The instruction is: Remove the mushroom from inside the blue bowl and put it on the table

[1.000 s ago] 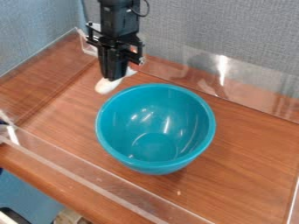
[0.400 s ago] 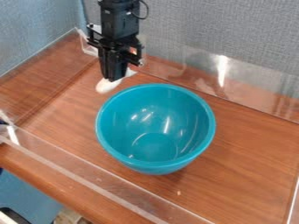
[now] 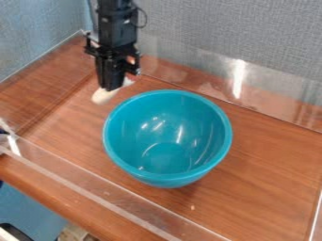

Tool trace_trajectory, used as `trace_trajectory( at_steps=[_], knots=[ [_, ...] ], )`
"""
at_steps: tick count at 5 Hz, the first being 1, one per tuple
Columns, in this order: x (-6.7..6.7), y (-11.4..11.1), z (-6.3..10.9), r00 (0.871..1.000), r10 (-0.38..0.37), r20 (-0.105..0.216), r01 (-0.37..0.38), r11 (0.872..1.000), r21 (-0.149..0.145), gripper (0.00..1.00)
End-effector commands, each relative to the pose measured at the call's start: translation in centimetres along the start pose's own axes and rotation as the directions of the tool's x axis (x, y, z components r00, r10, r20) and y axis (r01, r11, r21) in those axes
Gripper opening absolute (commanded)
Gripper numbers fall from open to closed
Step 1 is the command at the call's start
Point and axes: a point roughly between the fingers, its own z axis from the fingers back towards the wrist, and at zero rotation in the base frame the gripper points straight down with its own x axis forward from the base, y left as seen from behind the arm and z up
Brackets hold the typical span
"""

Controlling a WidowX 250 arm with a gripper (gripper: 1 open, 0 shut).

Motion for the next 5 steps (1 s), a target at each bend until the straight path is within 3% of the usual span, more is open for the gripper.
trace_trajectory(
  at_steps=[1,4,5],
  knots=[
    [0.3,2.1,0.8,0.999,0.023,0.03,-0.024,0.999,0.038,0.0],
    [0.2,4.1,-1.2,0.998,0.056,-0.019,-0.055,0.998,0.038,0.0],
    [0.0,4.5,-1.2,0.998,0.064,-0.017,-0.064,0.997,0.035,1.0]
  ],
)
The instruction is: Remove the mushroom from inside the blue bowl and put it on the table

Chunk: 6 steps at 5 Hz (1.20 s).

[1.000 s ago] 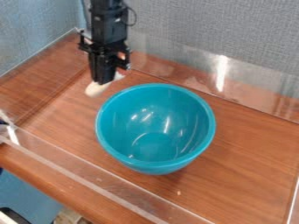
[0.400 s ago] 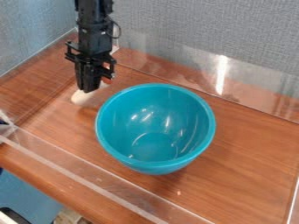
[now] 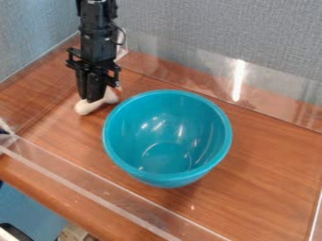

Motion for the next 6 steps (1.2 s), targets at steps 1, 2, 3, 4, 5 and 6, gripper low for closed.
trace_trajectory(
  at_steps=[1,2,3,4,5,6],
  knots=[
    [-0.1,1.2,2.0,0.998,0.028,0.061,-0.03,0.999,0.025,1.0],
    [-0.2,1.2,1.7,0.998,0.03,0.062,-0.031,0.999,0.018,1.0],
    [-0.2,1.1,1.3,0.998,0.028,0.063,-0.029,0.999,0.013,1.0],
    [-0.2,1.1,1.0,0.998,0.028,0.063,-0.028,1.0,0.007,1.0],
    [-0.2,1.0,0.6,0.998,0.029,0.063,-0.029,1.0,0.002,1.0],
    [-0.2,1.0,0.2,0.997,0.03,0.064,-0.03,1.0,-0.003,1.0]
  ],
)
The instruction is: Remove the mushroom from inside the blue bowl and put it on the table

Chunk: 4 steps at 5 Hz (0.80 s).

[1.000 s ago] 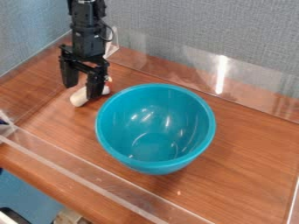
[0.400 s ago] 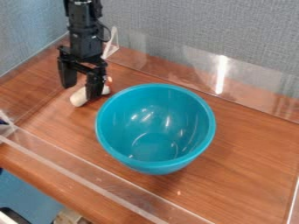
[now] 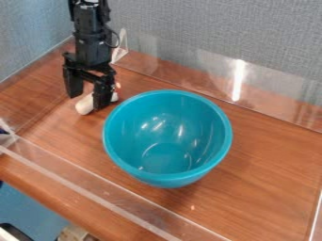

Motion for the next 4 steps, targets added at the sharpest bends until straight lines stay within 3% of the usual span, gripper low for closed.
trace_trajectory(
  at_steps=[1,4],
  knots=[
    [-0.19,0.78,0.89,0.999,0.026,0.039,-0.026,1.0,0.014,1.0],
    [-0.25,0.85,0.01,0.998,0.037,0.046,-0.038,0.999,0.003,1.0]
  ],
)
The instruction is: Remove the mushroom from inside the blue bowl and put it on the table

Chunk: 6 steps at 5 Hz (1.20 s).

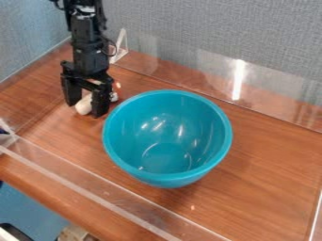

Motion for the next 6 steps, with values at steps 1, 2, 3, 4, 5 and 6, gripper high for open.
trace_trajectory(
  at_steps=[1,2,3,4,5,6],
  knots=[
    [-0.1,0.6,0.9,0.999,0.022,0.036,-0.023,1.0,0.014,1.0],
    [-0.2,0.7,0.7,0.999,0.026,0.037,-0.027,1.0,0.011,1.0],
    [-0.3,0.8,0.5,0.999,0.029,0.037,-0.03,1.0,0.008,0.0],
    [-0.6,0.8,1.1,0.998,0.036,0.052,-0.036,0.999,0.001,1.0],
    [-1.0,0.8,1.8,0.997,0.041,0.068,-0.041,0.999,-0.004,1.0],
    [-1.5,0.8,2.8,0.995,0.046,0.091,-0.045,0.999,-0.006,1.0]
  ],
)
